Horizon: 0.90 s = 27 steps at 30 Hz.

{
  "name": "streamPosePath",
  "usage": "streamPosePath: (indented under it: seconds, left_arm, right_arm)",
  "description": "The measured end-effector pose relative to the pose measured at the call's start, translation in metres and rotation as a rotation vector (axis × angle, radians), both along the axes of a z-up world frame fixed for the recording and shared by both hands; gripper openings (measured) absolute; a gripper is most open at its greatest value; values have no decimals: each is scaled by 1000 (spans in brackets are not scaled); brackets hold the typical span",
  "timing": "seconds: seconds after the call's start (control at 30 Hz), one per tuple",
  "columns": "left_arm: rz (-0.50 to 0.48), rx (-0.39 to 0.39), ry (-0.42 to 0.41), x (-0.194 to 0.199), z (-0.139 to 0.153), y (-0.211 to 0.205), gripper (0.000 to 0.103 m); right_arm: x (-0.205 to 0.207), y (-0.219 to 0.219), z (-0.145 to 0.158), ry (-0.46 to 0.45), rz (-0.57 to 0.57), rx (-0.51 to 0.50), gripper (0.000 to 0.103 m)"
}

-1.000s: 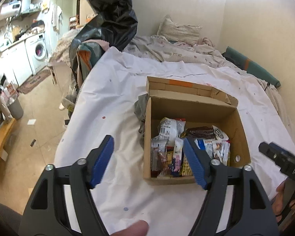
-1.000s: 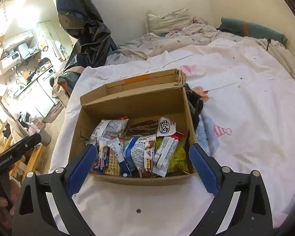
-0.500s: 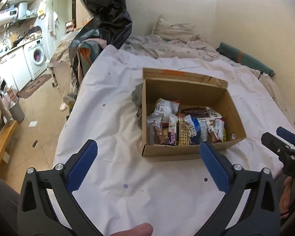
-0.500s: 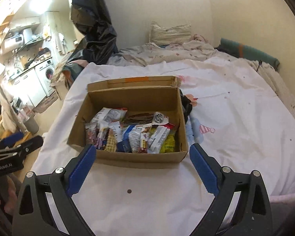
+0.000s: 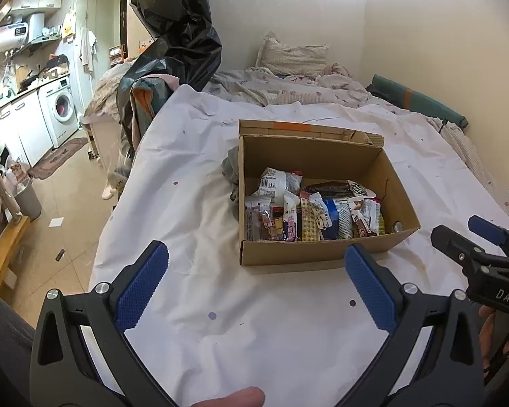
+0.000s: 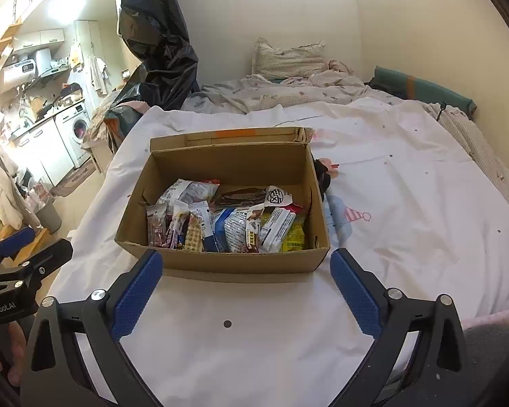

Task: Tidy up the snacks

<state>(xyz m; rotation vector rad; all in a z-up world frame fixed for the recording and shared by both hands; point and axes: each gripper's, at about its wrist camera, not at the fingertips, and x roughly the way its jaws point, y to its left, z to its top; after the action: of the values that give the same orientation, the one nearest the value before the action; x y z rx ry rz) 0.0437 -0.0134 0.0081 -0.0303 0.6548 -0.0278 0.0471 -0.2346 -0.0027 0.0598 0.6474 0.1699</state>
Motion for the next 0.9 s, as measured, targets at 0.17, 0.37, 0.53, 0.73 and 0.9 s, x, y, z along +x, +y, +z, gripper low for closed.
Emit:
streamPosePath:
  seconds: [0.17, 0.37, 0.53, 0.73, 0.9]
  left_arm:
    - [24, -18, 12, 3, -2, 5, 103]
    - [34, -23, 12, 3, -2, 7, 103]
    - [27, -21, 15, 3, -3, 5, 103]
    - [23, -19, 18, 4, -3, 5, 103]
    - [23, -14, 16, 4, -3, 6, 103]
  right_arm:
    - [-3, 4, 0, -15, -3, -24, 103]
    - [-2, 5, 0, -17, -1, -21, 103]
    - [-2, 7, 0, -18, 0, -25, 103]
    - [-1, 7, 0, -18, 0, -23, 103]
    - [-2, 6, -1, -9, -2, -11, 103]
